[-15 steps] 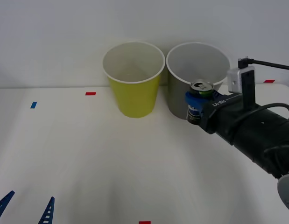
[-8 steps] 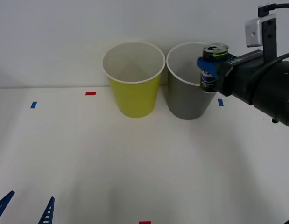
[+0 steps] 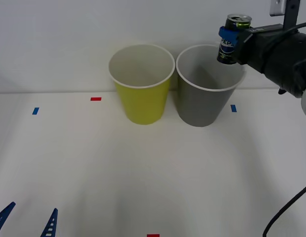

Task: Put cans in the gray bin and PET bottles in the light green bin.

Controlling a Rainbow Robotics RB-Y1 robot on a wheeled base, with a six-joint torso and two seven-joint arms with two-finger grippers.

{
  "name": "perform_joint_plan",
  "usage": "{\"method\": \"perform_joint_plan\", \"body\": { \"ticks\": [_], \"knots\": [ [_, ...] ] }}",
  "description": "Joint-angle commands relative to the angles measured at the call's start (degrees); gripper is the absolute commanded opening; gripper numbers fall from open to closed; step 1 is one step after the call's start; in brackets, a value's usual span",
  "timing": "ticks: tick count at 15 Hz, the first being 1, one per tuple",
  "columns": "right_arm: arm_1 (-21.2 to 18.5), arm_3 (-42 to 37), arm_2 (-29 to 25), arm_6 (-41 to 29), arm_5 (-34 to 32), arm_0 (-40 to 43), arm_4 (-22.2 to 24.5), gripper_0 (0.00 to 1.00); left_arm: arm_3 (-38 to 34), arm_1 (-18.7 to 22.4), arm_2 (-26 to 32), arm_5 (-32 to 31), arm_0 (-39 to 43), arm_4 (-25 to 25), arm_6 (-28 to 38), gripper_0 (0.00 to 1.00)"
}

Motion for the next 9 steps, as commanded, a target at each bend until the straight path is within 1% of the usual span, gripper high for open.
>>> {"method": "perform_joint_plan", "body": {
  "ticks": [1, 3, 6, 9],
  "knots": [
    [-1.5, 6.9, 2.6, 0.7, -9.0, -2.4, 0.2, 0.06, 0.0, 0.0, 0.0, 0.0, 0.0, 0.0, 0.0, 1.00],
    [-2.9, 11.1, 5.8, 0.9, -15.5, -2.4, 0.6, 0.06, 0.0, 0.0, 0.0, 0.0, 0.0, 0.0, 0.0, 1.00],
    [-4.2, 13.0, 6.7, 2.1, -17.8, -2.4, 1.7, 0.06, 0.0, 0.0, 0.0, 0.0, 0.0, 0.0, 0.0, 1.00],
    [-4.2, 15.6, 8.4, 2.3, -21.7, -2.5, 2.3, 0.06, 0.0, 0.0, 0.0, 0.0, 0.0, 0.0, 0.0, 1.00]
  ]
}}
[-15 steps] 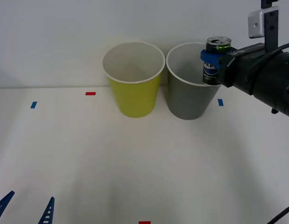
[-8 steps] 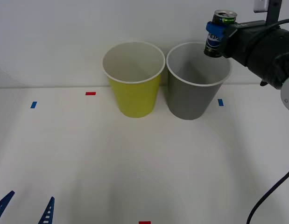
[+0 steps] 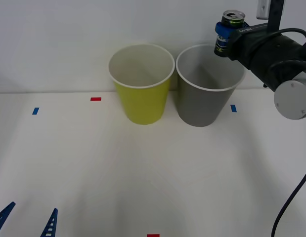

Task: Put cans in the gray bin and PET bottles in the light green bin.

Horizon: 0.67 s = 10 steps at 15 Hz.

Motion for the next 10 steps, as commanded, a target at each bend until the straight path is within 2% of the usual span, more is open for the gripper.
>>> {"method": "perform_joint_plan", "body": {
  "ticks": [1, 10],
  "knots": [
    [0.0, 2.4, 1.7, 0.0, -3.8, -0.2, 0.4, 0.06, 0.0, 0.0, 0.0, 0.0, 0.0, 0.0, 0.0, 1.00],
    [0.0, 2.4, 2.1, -1.1, -3.8, -0.7, -0.7, 0.06, 0.0, 0.0, 0.0, 0.0, 0.0, 0.0, 0.0, 1.00]
  ]
}}
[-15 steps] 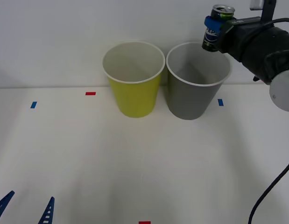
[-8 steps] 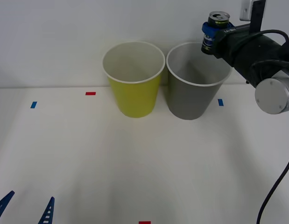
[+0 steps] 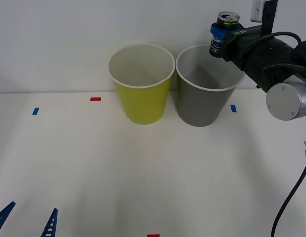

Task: Put cans in the gray bin and PET bottles in the light green bin.

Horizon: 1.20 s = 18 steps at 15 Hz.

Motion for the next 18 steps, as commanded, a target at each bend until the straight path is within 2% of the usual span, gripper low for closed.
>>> {"method": "perform_joint_plan", "body": {
  "ticks": [1, 3, 4, 5, 6, 7, 15, 18],
  "knots": [
    [0.1, 0.0, 0.1, -0.2, 0.1, -0.1, -0.5, 0.06, 0.0, 0.0, 0.0, 0.0, 0.0, 0.0, 0.0, 1.00],
    [0.0, 0.0, 0.1, -0.4, 0.0, -0.1, -0.8, 0.06, 0.0, 0.0, 0.0, 0.0, 0.0, 0.0, 0.0, 1.00],
    [0.1, 0.0, 0.2, -0.5, 0.0, 0.0, -1.1, 0.14, 0.0, 0.0, 0.0, 0.0, 0.0, 0.0, 0.0, 1.00],
    [0.3, 0.0, 0.2, -0.7, 0.0, 0.0, -1.2, 0.41, 0.0, 0.0, 0.0, 0.0, 0.0, 0.0, 0.0, 1.00],
    [0.3, 0.0, 0.2, -0.6, 0.0, -0.1, -1.3, 0.83, 0.0, 0.0, 0.0, 0.0, 0.0, 0.0, 0.0, 1.00],
    [0.3, 0.0, 0.2, -0.7, 0.0, -0.1, -1.5, 1.00, 0.0, 0.0, 0.0, 0.0, 0.0, 0.0, 0.0, 1.00],
    [0.1, -3.9, -0.5, 1.9, 0.0, 0.2, -1.1, 1.00, 0.0, 0.0, 0.0, 0.0, 0.0, 0.0, 0.0, 1.00],
    [-0.9, -9.7, -2.0, 1.5, 0.0, 5.5, -1.6, 1.00, 0.0, 0.0, 0.0, 0.0, 0.0, 0.0, 0.0, 1.00]
  ]
}}
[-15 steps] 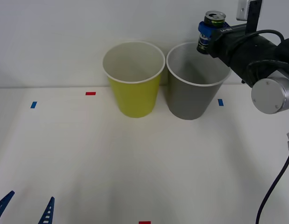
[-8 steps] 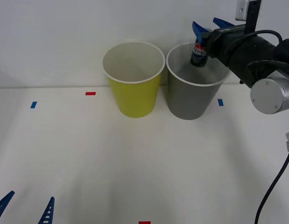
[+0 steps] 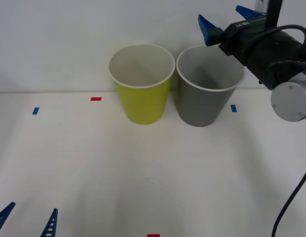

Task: Put cans in the gray bin and PET bottles in the light green bin.

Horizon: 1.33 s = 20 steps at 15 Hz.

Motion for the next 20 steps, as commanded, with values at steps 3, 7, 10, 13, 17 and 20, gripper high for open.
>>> {"method": "perform_joint_plan", "body": {
  "ticks": [3, 7, 10, 13, 17, 20],
  "knots": [
    [-1.3, -14.0, -2.7, -0.7, 0.0, 14.7, 0.1, 1.00, 0.0, 0.0, 0.0, 0.0, 0.0, 0.0, 0.0, 1.00],
    [-1.6, -25.1, -3.2, -0.9, 0.0, 30.2, 0.1, 1.00, 0.0, 0.0, 0.0, 0.0, 0.0, 0.0, 0.0, 1.00],
    [-1.4, -30.0, -3.2, -0.9, -0.1, 37.5, 0.4, 1.00, 0.0, 0.0, 0.0, 0.0, 0.0, 0.0, 0.0, 1.00],
    [0.0, -31.2, -3.2, -0.2, -1.8, 42.7, 0.5, 1.00, 0.0, 0.0, 0.0, 0.0, 0.0, 0.0, 0.0, 1.00],
    [5.2, -31.0, -2.8, 1.0, -2.2, 46.0, 0.1, 1.00, 0.0, 0.0, 0.0, 0.0, 0.0, 0.0, 0.0, 1.00],
    [4.5, -26.8, 1.3, 1.7, -10.4, 47.4, 6.1, 1.00, 0.0, 0.0, 0.0, 0.0, 0.0, 0.0, 0.0, 1.00]
  ]
}}
